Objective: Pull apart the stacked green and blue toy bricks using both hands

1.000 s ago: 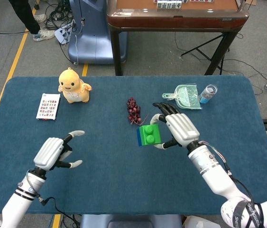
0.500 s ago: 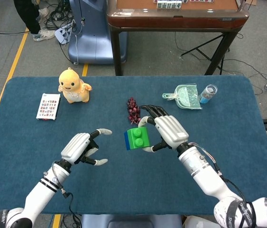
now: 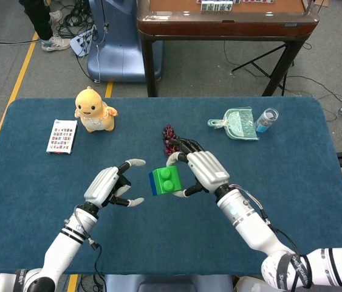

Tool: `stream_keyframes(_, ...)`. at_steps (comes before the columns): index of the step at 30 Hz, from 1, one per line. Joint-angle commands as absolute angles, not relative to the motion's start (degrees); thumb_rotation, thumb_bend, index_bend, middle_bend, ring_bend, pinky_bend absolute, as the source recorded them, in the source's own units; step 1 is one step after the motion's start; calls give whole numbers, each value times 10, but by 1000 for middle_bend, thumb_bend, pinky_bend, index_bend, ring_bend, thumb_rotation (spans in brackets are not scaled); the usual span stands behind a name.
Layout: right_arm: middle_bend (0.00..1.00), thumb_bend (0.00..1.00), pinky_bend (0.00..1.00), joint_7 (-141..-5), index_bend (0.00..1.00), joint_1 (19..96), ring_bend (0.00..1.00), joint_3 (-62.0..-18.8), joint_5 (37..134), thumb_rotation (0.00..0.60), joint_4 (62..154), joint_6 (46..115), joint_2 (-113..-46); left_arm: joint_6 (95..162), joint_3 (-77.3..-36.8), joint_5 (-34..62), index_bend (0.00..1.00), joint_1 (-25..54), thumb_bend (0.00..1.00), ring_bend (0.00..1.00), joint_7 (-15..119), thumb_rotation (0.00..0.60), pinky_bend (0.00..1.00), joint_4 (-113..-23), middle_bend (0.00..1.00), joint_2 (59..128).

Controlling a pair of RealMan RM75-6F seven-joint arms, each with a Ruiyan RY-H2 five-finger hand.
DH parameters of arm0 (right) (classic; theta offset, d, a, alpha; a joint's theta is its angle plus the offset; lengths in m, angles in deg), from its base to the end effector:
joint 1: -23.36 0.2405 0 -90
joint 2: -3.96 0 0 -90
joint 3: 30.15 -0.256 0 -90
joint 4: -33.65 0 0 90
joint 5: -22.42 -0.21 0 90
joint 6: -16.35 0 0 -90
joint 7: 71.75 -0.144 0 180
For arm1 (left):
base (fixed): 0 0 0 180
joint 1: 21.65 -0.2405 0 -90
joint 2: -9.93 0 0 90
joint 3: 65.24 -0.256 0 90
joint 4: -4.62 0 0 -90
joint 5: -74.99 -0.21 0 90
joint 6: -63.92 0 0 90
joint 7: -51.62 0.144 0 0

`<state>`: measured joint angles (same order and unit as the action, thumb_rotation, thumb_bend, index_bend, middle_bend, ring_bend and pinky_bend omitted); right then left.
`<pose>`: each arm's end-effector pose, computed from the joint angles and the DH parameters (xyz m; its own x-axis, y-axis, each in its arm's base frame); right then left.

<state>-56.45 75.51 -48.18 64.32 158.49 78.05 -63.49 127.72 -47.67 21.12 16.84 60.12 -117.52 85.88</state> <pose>-0.0233 -0.3036 0.0837 0.0496 -0.4095 0.9109 -0.9359 -0.3375 -0.1008 -0.0631 0.2823 0.0618 -0.1656 0.4059 0.8988 0.9348 -0.2257 0.2742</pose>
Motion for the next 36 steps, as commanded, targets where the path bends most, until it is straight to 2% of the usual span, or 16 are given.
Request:
stream_keyframes(1,80,107,0,-558,580,761,0,-483,639,600,1580,791,-648,1278,-479,209,259,170,68,1000,599,600,1000,-1175,1000,861)
stream_keyframes(15,80,107,0,-547,594,767,0,-488,625,600,1566,839,-709,1328,-471,250,236,182,67,1000,623,600,1000,-1170,1000,905)
stream_keyframes(36,82,107,0,-550,597,762,0,-496,616,600,1551,845,-744,1349,-470,267,413,182,68,1000,618,600,1000,-1155,1000,937)
